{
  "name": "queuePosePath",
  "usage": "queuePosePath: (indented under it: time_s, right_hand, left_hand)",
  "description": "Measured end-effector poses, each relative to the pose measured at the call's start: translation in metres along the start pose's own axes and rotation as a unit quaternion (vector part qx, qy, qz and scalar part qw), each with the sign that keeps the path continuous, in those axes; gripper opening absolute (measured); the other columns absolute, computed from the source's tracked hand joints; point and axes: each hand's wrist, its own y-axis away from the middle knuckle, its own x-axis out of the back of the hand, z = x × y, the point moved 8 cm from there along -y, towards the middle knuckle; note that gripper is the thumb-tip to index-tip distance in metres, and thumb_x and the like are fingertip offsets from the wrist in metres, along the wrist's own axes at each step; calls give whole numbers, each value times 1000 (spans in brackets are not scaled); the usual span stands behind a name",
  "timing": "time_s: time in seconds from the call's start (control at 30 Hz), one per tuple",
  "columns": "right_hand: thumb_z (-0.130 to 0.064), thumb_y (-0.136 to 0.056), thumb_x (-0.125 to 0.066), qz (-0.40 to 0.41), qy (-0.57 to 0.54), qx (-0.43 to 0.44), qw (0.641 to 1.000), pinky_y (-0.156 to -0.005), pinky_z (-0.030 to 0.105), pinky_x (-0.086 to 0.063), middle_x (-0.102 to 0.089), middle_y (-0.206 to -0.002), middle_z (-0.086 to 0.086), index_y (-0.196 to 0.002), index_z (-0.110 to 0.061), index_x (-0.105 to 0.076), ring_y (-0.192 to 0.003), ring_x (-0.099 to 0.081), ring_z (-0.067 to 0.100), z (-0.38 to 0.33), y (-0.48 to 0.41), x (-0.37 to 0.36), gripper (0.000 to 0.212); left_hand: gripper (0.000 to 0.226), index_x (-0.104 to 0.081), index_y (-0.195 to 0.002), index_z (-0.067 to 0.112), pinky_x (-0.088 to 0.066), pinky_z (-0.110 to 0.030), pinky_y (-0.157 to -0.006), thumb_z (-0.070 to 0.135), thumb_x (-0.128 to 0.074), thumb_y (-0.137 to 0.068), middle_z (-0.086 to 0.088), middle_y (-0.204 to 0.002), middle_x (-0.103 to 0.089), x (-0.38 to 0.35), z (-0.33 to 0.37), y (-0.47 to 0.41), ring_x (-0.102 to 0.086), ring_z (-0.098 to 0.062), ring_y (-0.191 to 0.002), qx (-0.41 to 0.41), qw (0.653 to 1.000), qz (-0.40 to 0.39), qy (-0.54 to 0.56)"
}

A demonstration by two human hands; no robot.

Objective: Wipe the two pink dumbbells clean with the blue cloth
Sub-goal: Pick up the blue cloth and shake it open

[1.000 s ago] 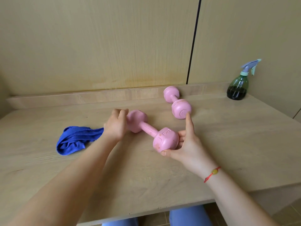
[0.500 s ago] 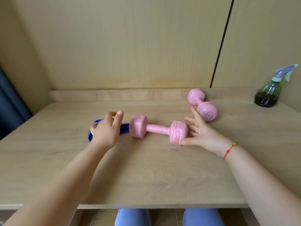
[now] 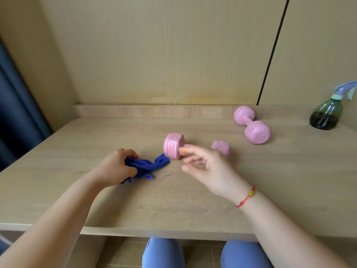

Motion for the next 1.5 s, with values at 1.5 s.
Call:
queuePosePath:
  time_s: [1.5]
  right_hand:
    - [-19,-97,-54,228,-387,-205,870,-91,40,-43,-64,-115,14,-122,0,-59,-99,-60,27,44,40,144,32]
  left_hand:
    - [24,-67,-104,23,-54,-28,-77,31,-76,-83,2,-93,-73,-133,163,57,-68,-10,-84,-185,929,-128,295]
